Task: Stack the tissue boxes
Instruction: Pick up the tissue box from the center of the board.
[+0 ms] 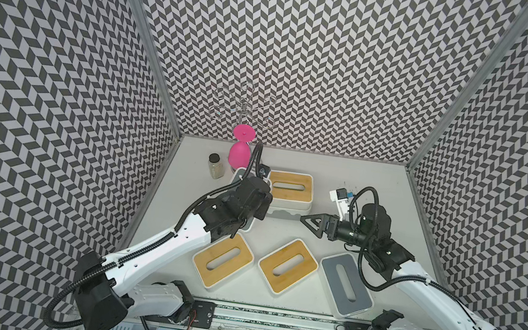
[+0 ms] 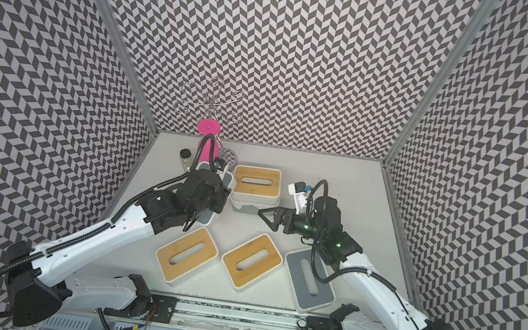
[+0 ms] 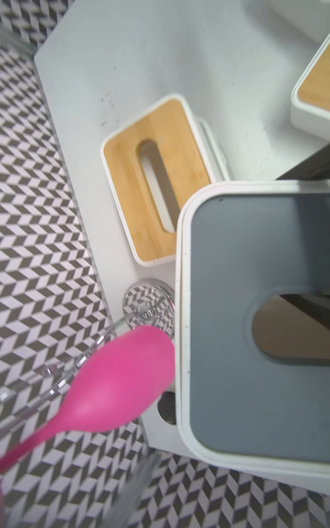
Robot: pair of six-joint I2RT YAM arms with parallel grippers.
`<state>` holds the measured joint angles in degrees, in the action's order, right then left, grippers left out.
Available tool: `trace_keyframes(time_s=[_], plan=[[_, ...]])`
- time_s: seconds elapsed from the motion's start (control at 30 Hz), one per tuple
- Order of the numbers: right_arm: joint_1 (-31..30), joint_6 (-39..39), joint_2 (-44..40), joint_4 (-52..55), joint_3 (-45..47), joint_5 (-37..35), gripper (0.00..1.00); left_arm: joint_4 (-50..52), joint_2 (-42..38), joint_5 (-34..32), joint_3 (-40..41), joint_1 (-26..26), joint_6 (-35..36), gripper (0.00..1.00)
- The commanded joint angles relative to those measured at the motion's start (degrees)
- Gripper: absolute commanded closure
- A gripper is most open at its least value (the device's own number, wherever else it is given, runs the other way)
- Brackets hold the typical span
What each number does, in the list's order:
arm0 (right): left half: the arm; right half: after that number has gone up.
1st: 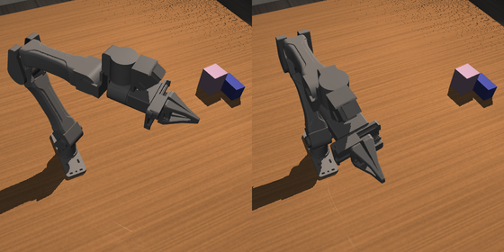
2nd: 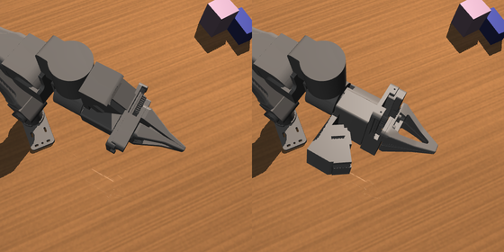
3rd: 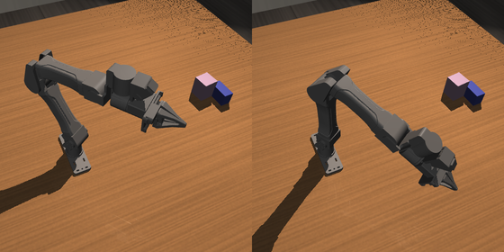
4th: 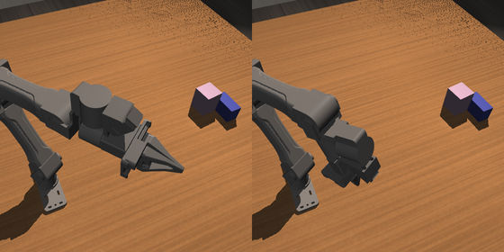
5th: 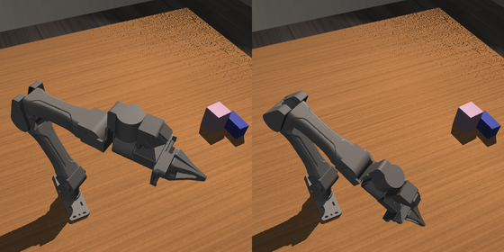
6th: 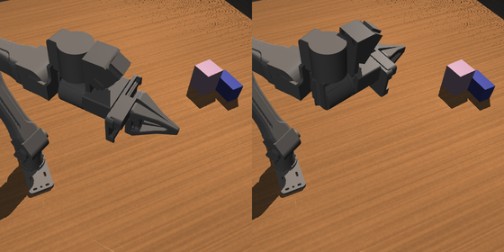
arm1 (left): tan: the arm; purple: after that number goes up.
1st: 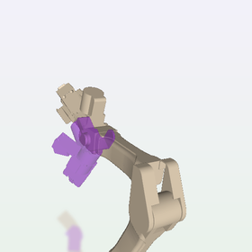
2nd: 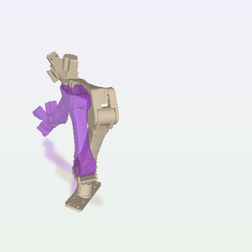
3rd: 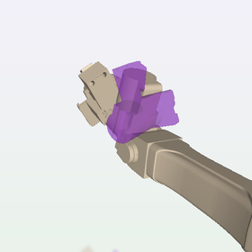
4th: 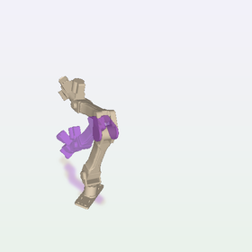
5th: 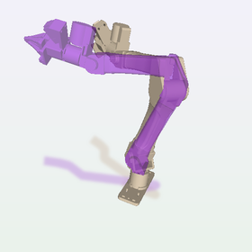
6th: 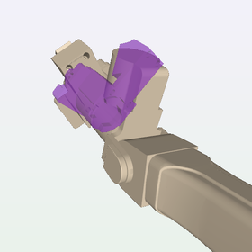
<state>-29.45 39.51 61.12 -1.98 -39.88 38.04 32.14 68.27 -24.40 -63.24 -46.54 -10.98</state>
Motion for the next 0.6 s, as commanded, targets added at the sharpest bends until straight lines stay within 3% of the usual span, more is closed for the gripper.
trace_keyframes(time_s=[0.0,0.23,0.57], plan=[[0.65,2.3,0.31,-1.61,-2.83,2.61,0.01,-3.06,-2.71,0.42,-0.5,-4.15,5.51,0.68],[0.89,2.4,3.78,-1.04,-7.23,6.23,0.01,-5.16,-2.53,0.04,0.13,-12.55,10.61,0.71],[0.95,1.86,6.05,-0.38,-8.59,9.27,0.01,-7.4,-0.59,2.15,-0.03,-16.69,13.27,0.7]])
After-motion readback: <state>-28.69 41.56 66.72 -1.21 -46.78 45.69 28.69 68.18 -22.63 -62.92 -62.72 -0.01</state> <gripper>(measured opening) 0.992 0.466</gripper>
